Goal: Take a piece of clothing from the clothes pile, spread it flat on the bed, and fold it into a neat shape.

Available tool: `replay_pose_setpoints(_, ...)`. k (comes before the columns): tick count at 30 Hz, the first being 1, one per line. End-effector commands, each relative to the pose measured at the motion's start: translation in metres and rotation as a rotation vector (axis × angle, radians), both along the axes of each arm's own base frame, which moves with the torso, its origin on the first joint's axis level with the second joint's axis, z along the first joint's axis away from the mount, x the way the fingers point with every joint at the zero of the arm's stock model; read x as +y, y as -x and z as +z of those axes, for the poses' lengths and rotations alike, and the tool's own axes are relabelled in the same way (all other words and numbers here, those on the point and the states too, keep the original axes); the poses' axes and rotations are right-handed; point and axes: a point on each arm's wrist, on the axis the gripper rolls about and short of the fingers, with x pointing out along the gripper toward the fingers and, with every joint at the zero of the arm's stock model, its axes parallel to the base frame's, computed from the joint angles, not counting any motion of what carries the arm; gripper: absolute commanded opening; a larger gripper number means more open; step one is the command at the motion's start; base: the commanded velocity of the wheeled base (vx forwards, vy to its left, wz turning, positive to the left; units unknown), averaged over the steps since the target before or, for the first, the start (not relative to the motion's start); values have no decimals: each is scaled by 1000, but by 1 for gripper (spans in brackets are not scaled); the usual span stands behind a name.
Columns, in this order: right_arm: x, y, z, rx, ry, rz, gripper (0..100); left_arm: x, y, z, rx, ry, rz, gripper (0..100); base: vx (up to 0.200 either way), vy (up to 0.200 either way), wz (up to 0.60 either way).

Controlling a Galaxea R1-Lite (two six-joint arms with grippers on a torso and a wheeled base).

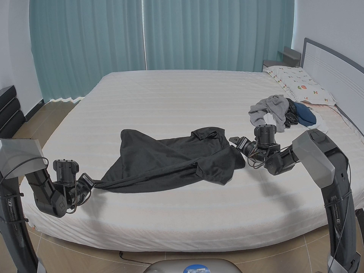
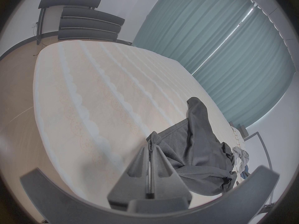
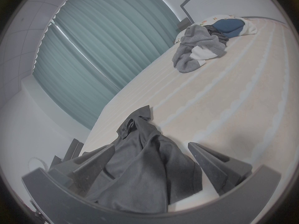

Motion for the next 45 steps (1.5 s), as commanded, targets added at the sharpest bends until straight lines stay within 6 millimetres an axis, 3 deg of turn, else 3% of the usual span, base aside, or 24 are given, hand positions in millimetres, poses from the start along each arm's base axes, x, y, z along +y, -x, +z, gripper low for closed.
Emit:
replay_pose_setpoints(1, -14, 32, 40, 28, -55, 44, 100, 0, 2, 1, 1, 1, 0, 0, 0, 0, 0)
replay_pose_setpoints(7, -7, 67, 26, 154, -76, 161, 100, 0, 4, 0, 8, 1, -2, 0, 0, 0, 0)
replay_pose_setpoints(10, 1, 73, 14, 196, -74, 187, 100, 0, 4, 0, 11, 1, -2, 0, 0, 0, 0)
replay_pose_setpoints(19, 26, 75, -22, 259, -58, 237, 100, 0, 4, -1, 13, 3, -3, 0, 0, 0, 0)
replay_pose_setpoints(29, 36, 69, -24, 209, -67, 255, 100, -1, 4, -1, 14, 5, -7, 0, 0, 0, 0)
replay_pose_setpoints(30, 39, 68, -27, 214, -68, 255, 0, 0, 4, -1, 14, 5, -5, 0, 0, 0, 0)
replay_pose_setpoints(38, 46, 65, -31, 206, -51, 234, 0, 0, 4, -2, 16, 5, -5, 0, 0, 0, 0)
replay_pose_setpoints(45, 33, 73, -17, 208, -53, 211, 0, 0, 5, -1, 14, 5, -5, 0, 0, 0, 0)
